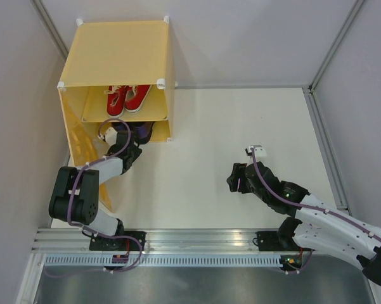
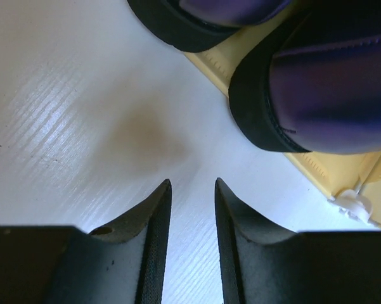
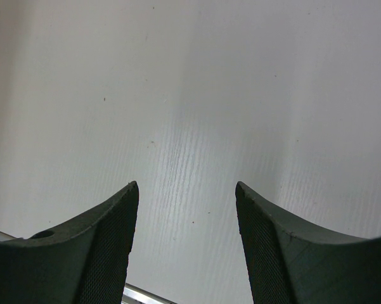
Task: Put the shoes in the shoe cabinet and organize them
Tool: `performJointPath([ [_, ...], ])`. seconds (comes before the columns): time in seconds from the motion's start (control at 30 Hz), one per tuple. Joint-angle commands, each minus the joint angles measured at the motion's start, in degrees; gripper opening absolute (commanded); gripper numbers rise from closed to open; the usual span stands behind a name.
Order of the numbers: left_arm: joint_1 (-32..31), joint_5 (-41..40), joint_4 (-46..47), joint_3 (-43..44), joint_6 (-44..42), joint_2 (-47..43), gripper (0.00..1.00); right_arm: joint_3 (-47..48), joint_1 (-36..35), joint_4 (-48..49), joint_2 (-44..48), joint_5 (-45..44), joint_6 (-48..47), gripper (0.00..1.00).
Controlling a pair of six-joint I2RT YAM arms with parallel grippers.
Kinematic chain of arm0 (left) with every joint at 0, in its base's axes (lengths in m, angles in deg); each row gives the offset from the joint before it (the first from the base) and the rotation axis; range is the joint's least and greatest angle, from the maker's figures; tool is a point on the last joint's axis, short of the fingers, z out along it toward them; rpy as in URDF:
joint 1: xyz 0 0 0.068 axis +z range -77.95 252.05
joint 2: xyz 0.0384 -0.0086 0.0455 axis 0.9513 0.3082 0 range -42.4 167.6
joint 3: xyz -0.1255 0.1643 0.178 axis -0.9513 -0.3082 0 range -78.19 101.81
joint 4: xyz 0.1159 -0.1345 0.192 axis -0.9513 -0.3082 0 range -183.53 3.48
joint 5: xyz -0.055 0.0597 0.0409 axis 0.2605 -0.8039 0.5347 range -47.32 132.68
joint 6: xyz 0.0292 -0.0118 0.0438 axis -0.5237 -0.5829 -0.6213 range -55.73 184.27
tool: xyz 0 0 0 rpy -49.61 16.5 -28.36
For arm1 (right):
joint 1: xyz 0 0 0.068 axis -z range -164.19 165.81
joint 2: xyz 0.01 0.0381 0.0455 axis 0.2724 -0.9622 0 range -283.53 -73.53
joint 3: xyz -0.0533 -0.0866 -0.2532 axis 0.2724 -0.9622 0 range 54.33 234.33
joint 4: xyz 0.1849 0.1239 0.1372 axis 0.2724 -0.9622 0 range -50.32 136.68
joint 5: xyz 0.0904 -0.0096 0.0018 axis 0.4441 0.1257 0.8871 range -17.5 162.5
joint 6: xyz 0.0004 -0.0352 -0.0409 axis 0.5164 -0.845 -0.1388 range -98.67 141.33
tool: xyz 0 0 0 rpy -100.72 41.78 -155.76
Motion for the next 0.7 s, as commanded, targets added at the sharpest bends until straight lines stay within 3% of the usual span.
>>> performJointPath([
  [0.0,0.93,0.37,2.59,2.99,4.22,1.76,0.38,-0.28,0.1,1.2,0.79,-0.51,0.3,0.67],
  [0.33,1.11,-0.5,3.9,7.74,11.96,8.0,0.37,-0.72,0.19,0.76,0.79,-1.47,0.12,0.67],
  [0.67,1.11,-1.74,3.82,11.17,11.87,10.47,0.37,-0.63,0.28,0.67,0.18,-2.18,-0.41,0.67],
])
